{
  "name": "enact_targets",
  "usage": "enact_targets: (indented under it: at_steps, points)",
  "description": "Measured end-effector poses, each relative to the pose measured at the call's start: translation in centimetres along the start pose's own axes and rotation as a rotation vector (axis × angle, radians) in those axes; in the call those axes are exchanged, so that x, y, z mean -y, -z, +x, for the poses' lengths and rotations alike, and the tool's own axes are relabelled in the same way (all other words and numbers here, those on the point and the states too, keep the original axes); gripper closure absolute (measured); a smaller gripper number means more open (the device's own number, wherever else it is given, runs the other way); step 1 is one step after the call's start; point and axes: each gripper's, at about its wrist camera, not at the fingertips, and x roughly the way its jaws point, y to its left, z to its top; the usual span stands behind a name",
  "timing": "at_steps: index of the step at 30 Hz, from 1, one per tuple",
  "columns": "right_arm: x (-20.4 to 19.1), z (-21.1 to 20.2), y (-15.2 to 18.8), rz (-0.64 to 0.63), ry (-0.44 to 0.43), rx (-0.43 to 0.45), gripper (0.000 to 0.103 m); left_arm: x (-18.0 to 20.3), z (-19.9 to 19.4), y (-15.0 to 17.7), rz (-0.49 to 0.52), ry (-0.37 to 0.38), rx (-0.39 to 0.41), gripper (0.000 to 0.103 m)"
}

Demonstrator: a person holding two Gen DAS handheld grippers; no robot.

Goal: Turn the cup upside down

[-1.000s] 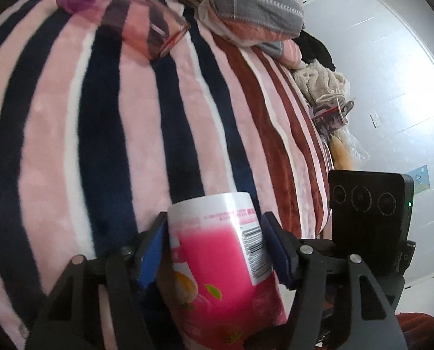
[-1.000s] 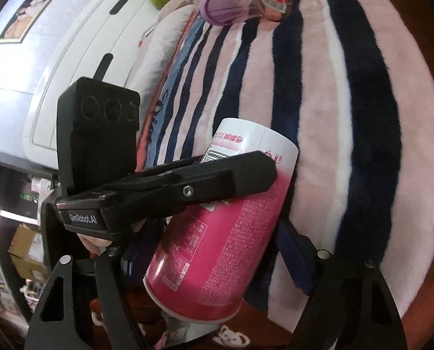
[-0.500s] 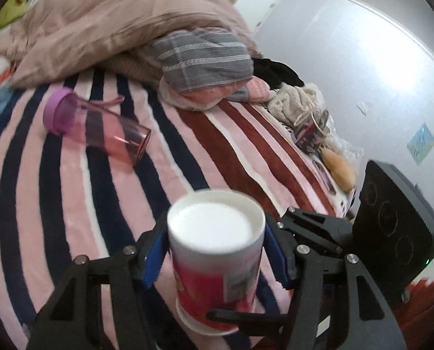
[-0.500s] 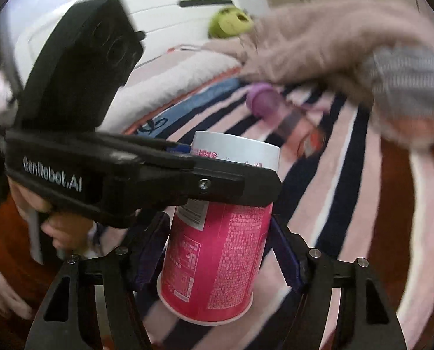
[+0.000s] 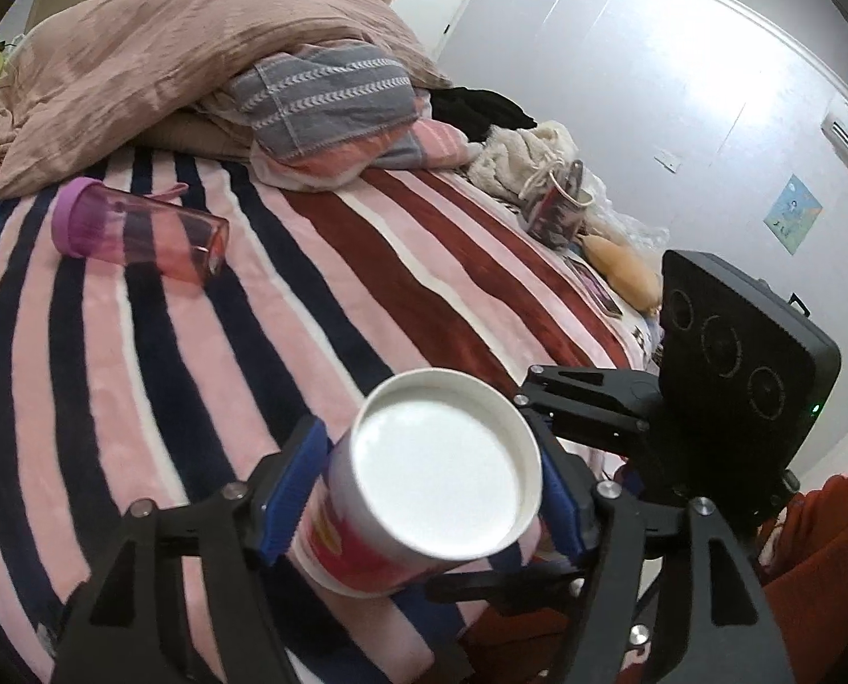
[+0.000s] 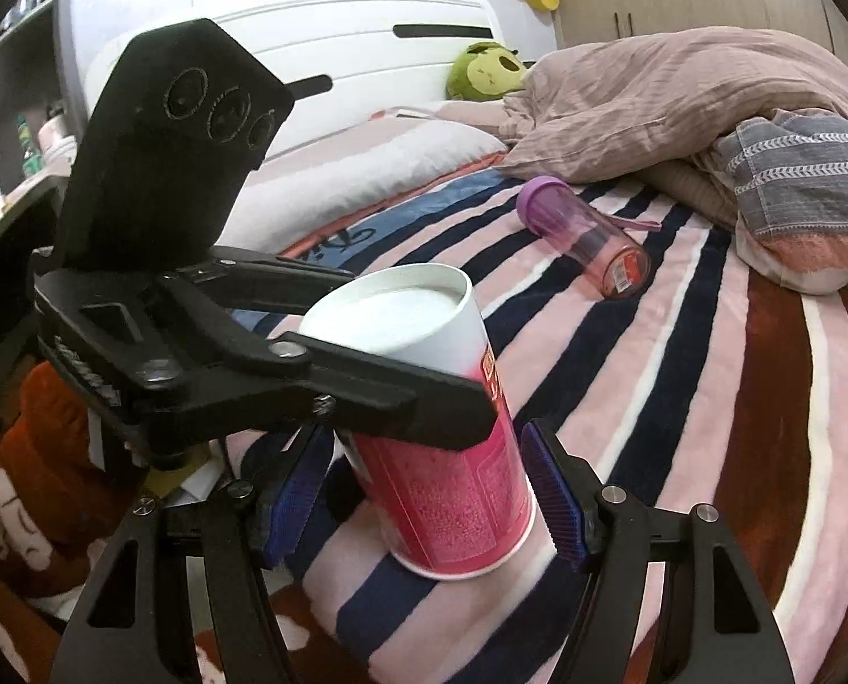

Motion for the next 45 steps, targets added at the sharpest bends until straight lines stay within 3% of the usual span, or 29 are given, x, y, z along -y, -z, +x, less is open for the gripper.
enact_targets:
  at_steps: [5,7,11,14,17,19,24,28,35,45]
  points:
    - [-0.5,-0.8,0.8,0.02,0.021,0.001,0.037,0.7,-0.7,0.7,-0.028,0.01,0.015,0.028]
    - [-0.6,-1.2,0.8,0.028,0.049,0.014,0.029,1.0,-1.0,0.9,-0.036,0.008,0.02,0.019]
    - [-0.6,-2.5,0.7,0.049,0.069,0.045,0.02,1.7,-2.3,1.2,-0.041,-0.026,0.041,0.018]
    - [-0.5,-3.6,0.6,0.072,0.084,0.066,0.014,2.4,-4.1,1.5,-0.063,-0.077,0.094,0.007]
    - [-0.6,-4.7,0.6,0.084,0.123,0.093,0.008,3.1,-5.5,1.5,-0.085,-0.18,0.136,0.006]
    - [-0.9,-5.6,0.5,0.097,0.175,0.12,0.0,4.0,-6.5,1.7,-0.097,-0.288,0.157,0.006]
    - [-1.5,-7.3,0.1,0.142,0.282,0.143,0.0,5.3,-8.0,2.5,-0.159,-0.532,0.18,0.006]
    - [-2.4,-9.1,-0.1,0.142,0.328,0.204,0.0,6.0,-9.1,3.4,-0.199,-0.64,0.209,0.006]
    - [-2.6,-9.9,-0.8,0.174,0.331,0.173,0.0,7.1,-10.4,4.6,-0.226,-0.663,0.247,0.006]
    - [-2.9,-10.0,-0.3,0.185,0.314,0.146,0.0,7.1,-10.2,4.3,-0.219,-0.678,0.235,0.006]
